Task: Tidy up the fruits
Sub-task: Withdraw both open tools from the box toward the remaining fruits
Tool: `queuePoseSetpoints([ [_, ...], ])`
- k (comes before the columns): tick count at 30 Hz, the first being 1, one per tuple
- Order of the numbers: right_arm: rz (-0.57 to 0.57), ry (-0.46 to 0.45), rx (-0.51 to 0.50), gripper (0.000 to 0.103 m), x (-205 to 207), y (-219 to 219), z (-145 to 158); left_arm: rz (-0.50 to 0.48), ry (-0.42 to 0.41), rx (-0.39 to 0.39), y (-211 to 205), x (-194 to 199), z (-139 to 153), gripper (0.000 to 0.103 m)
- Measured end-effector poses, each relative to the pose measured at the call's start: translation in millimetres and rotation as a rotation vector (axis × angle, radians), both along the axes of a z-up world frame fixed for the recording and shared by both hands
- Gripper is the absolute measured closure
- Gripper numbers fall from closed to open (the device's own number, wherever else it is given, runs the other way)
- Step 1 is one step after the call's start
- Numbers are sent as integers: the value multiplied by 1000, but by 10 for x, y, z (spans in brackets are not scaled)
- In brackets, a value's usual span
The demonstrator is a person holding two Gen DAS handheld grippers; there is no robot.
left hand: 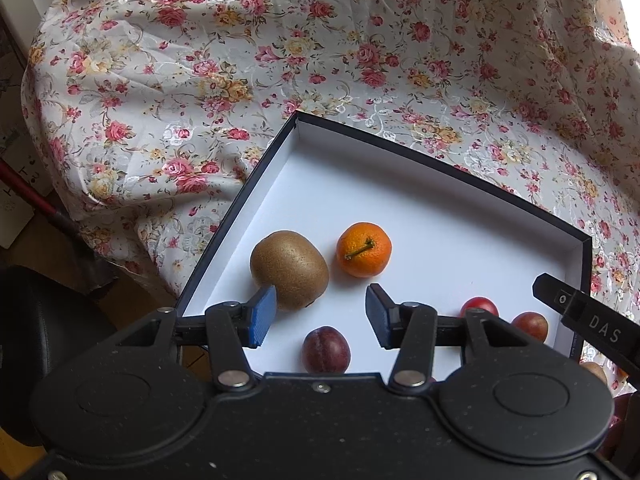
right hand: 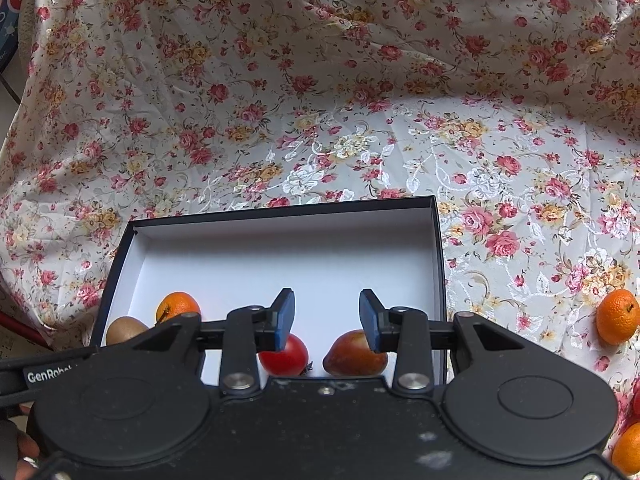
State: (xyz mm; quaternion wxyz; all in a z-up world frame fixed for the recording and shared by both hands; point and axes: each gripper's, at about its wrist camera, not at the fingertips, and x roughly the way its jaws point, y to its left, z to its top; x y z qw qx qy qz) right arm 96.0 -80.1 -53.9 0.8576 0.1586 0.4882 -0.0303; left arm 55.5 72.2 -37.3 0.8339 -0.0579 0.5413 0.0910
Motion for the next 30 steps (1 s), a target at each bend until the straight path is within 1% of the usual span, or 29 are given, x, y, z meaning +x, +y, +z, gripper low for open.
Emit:
queuePoseSetpoints([
  [5, 15, 3, -7, 65, -47, -25, 34, 10, -7, 16, -10, -42, 38, 47],
  [9, 33, 10, -7, 65, -115, -61, 72, 7, 15, -15, -40, -90, 82, 47],
  [13, 50, 9, -15, 64, -196, -103, 122, -32, 22, -38, -126, -174, 165, 47],
  [17, 48, 8, -9, 64, -296, -198, 163, -87, 19, -15, -241, -277, 251, 47],
  [20, 32, 16, -10, 64, -359, -285, 176, -109, 20, -15, -280, -351, 276, 47],
  [23, 14, 17, -9, 64, -440, -386, 209, -95, 18, -72, -264, -375, 310, 47],
  [26, 4, 20, -10, 64, -512, -476, 247, -87, 11, -80, -303, -379, 312, 46],
  [30, -23, 34, 5, 63, -608, -625, 273, -114, -1, -110, -409, -367, 302, 46],
])
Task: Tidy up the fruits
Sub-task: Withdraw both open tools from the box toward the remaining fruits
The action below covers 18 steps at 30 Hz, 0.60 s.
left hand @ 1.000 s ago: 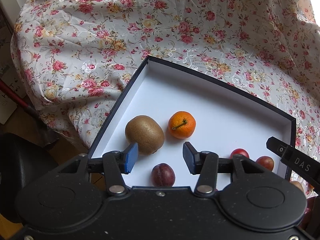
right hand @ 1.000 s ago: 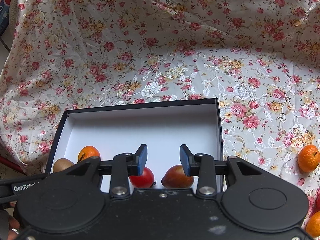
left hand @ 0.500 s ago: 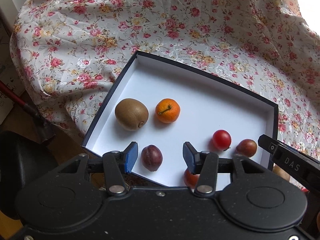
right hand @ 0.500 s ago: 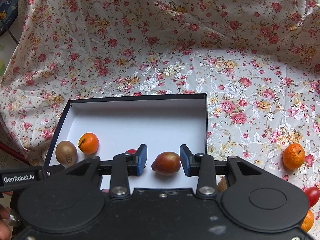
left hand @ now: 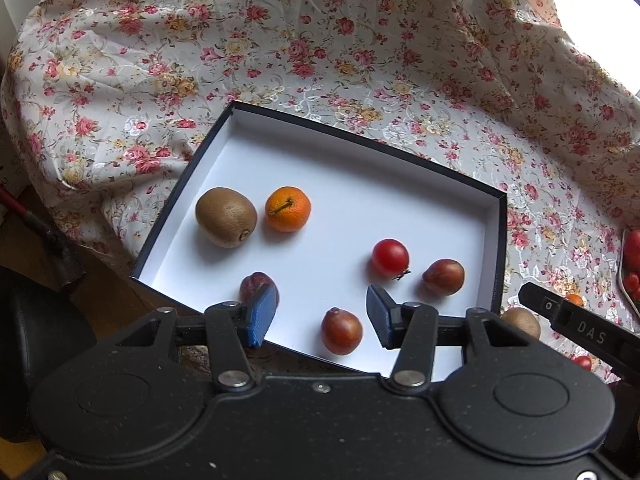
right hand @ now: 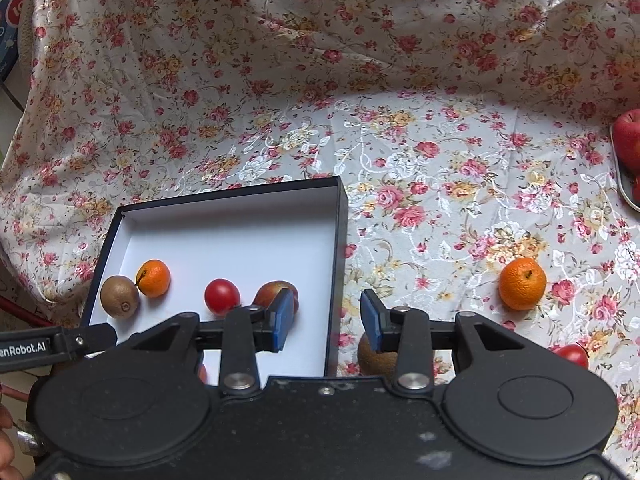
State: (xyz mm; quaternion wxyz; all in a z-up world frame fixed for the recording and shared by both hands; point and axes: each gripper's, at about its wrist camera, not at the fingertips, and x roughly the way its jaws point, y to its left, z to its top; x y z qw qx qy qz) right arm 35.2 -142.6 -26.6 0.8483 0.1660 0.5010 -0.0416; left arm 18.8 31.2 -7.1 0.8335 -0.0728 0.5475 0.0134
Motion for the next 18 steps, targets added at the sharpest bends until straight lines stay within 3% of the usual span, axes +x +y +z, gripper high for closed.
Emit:
queuePoseSetpoints([
  [9, -82, 49, -13, 63, -241, -375, 27, -84, -1, -56, -348, -1, -23, 46],
  [15, -145, 66, -16, 62, -461, -688, 54, -83, 39, -123, -507, 38, -90, 46],
  [18, -173, 77, -8, 62, -564, -840, 49, -103, 43, -111, -671, 36, -111, 47],
])
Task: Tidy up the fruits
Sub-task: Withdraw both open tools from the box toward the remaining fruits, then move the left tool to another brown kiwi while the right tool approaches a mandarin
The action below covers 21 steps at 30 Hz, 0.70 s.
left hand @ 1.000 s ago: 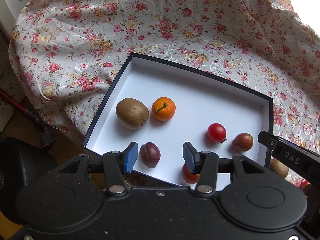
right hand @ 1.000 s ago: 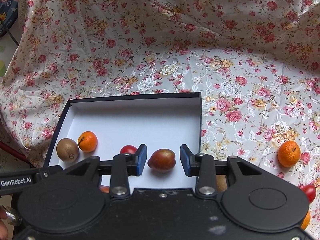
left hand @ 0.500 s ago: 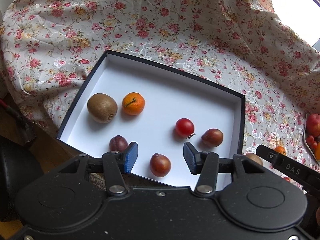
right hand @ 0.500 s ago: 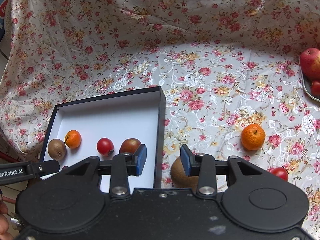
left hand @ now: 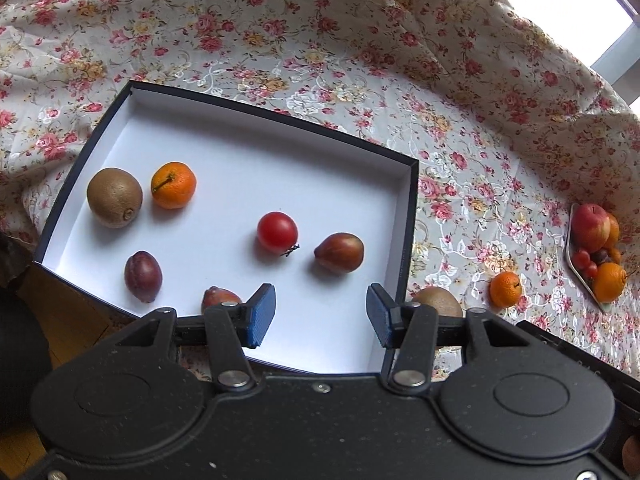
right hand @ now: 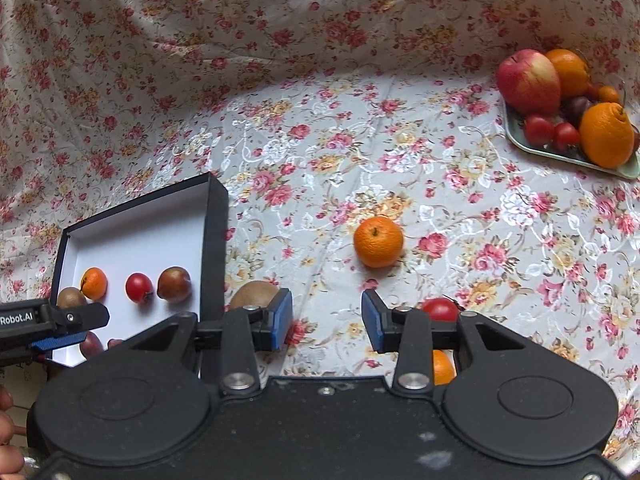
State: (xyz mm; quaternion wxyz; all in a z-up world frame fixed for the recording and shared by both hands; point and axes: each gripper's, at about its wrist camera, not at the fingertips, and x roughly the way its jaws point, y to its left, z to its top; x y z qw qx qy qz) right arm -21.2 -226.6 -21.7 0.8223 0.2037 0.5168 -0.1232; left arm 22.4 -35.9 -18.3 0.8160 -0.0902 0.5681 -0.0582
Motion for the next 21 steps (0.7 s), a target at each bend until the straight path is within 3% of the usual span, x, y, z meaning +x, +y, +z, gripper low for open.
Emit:
queuePoseSetpoints([
  [10, -99, 20, 19, 62, -394, -451, -3, -216, -37, 80, -717, -146, -15, 46],
  [21, -152, 34, 31, 61, -737, -716, -2, -347, 6, 117, -1274, -292, -152, 46],
])
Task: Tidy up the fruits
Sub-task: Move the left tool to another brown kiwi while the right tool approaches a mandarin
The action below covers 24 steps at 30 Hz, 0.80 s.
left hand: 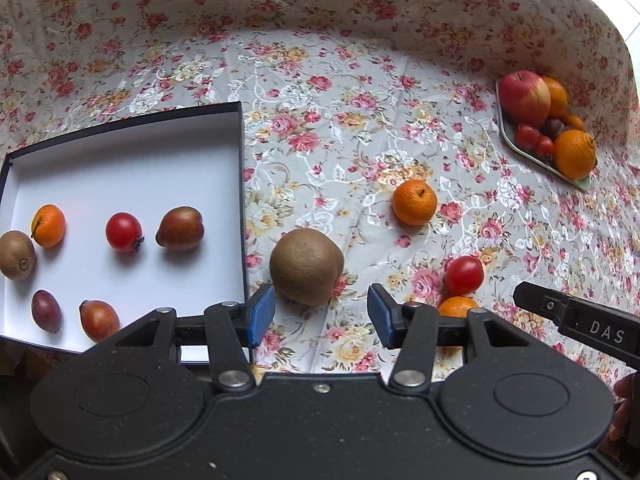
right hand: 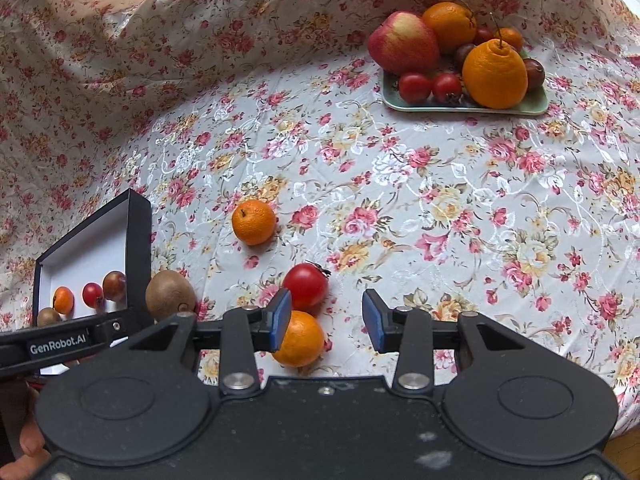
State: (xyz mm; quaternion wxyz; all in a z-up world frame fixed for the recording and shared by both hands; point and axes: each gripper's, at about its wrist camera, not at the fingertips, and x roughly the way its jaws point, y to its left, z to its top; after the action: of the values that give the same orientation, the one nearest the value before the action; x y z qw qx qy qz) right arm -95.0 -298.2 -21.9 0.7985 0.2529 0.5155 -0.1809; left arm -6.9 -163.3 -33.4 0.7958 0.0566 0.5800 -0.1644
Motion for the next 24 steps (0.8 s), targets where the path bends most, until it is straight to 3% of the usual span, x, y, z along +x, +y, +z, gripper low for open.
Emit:
queuePoseSetpoints([
  [8, 9, -13, 16, 61, -177, -51, 62, -42, -46, 105, -183, 42, -47, 45],
  [15, -3, -12, 34, 61, -186, -80, 58, -26, -14, 130, -231, 244, -224, 45],
  [21, 26, 9, 34, 61, -134, -17, -5, -73, -6, 185, -333, 348, -367, 45],
  [24, 33, 20, 32, 61, -115, 4, -34, -96, 10, 168, -379, 339, -394, 42],
])
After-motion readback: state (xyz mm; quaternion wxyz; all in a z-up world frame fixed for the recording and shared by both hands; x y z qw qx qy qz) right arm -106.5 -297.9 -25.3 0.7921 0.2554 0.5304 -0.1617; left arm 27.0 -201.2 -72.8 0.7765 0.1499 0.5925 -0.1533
